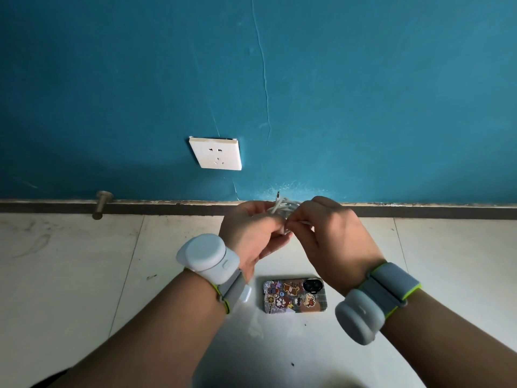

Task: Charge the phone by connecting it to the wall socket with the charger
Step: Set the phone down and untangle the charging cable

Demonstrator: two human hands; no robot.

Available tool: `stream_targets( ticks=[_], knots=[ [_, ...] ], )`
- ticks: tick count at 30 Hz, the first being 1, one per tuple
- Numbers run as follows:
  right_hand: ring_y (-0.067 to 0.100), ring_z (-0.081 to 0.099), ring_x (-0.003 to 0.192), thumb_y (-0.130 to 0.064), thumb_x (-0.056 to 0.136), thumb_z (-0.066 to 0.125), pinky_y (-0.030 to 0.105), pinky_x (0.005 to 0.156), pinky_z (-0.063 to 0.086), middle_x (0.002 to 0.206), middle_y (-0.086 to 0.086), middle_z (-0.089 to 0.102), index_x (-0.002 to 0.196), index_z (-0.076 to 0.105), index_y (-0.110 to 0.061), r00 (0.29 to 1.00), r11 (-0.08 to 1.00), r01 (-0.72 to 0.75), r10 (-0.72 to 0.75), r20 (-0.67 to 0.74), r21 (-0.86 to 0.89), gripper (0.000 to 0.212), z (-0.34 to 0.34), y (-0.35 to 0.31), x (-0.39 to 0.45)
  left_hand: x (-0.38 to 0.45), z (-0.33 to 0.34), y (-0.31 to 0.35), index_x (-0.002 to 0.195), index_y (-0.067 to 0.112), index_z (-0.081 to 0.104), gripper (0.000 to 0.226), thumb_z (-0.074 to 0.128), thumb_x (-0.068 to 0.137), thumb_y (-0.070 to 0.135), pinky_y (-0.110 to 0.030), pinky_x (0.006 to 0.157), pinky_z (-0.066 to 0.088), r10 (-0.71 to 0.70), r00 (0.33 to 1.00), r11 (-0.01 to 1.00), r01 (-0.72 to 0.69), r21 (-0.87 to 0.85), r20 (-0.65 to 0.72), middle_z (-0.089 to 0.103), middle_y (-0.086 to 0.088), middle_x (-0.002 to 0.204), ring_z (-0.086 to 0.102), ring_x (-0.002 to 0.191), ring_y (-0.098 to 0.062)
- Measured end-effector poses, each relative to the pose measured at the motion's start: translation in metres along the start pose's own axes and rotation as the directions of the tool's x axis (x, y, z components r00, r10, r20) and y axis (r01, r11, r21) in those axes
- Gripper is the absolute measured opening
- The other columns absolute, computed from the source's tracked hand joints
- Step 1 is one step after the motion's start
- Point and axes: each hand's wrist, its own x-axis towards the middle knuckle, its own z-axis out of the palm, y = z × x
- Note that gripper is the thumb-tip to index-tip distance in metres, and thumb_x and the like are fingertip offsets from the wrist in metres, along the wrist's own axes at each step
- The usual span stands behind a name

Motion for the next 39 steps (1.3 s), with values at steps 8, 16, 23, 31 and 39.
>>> stream_targets(
  ticks=[8, 16, 23, 31, 39],
  knots=[
    [0.004, 0.05, 0.06, -0.024, 0.085, 0.068, 0.008, 0.056, 0.034, 0.064, -0.013, 0.057, 0.072, 0.063, -0.028, 0.977, 0.972, -0.193, 0.203, -0.059, 0.137, 0.015, 0.004, 0.003, 0.0, 0.003, -0.003, -0.001, 0.097, 0.005, 0.068, 0.045, 0.065, 0.056, -0.014, -0.034, 0.068, 0.061, 0.031, 0.999, 0.999, -0.031, -0.022, 0.02, 0.076, -0.018, 0.085, 0.075, 0.077, -0.033],
    [0.003, 0.051, 0.061, -0.028, 0.09, 0.063, 0.014, 0.056, 0.036, 0.065, -0.013, 0.059, 0.074, 0.059, -0.031, 0.974, 0.958, -0.225, 0.224, 0.025, 0.179, 0.016, 0.0, 0.004, 0.0, 0.001, -0.007, 0.004, 0.095, 0.0, 0.07, 0.035, 0.057, 0.068, -0.018, -0.03, 0.063, 0.061, -0.021, 0.994, 0.999, 0.024, -0.031, 0.106, 0.076, -0.019, 0.086, 0.075, 0.079, -0.033],
    [0.017, 0.068, 0.076, -0.02, 0.092, 0.056, 0.038, 0.067, 0.057, 0.074, -0.005, 0.071, 0.081, 0.062, -0.022, 0.954, 0.867, -0.295, 0.29, 0.076, 0.402, 0.014, -0.009, 0.005, 0.005, -0.003, -0.006, 0.011, 0.1, -0.004, 0.066, 0.026, 0.046, 0.086, -0.012, -0.027, 0.07, 0.06, -0.095, 0.98, 0.994, 0.103, -0.034, 0.175, 0.075, -0.019, 0.09, 0.072, 0.08, -0.028],
    [0.018, 0.065, 0.057, -0.014, 0.099, 0.051, 0.029, 0.05, 0.051, 0.063, -0.002, 0.063, 0.082, 0.059, -0.015, 0.855, 0.426, -0.388, 0.497, 0.147, 0.817, 0.019, -0.019, 0.003, 0.016, -0.002, -0.004, 0.015, 0.09, 0.004, 0.069, 0.019, 0.051, 0.089, -0.003, -0.024, 0.059, 0.06, -0.019, 0.974, 0.986, 0.057, -0.159, 0.228, 0.075, -0.014, 0.079, 0.071, 0.064, -0.016],
    [0.013, 0.051, 0.042, -0.014, 0.095, 0.055, 0.034, 0.057, 0.055, 0.071, 0.002, 0.056, 0.1, 0.062, -0.021, 0.695, 0.282, -0.458, 0.704, 0.143, 0.843, 0.012, -0.028, 0.014, 0.022, -0.002, -0.01, 0.026, 0.101, 0.0, 0.068, 0.025, 0.044, 0.092, -0.002, -0.024, 0.055, 0.058, 0.03, 0.956, 0.956, 0.058, -0.287, 0.293, 0.074, -0.019, 0.084, 0.071, 0.063, -0.018]
  ],
)
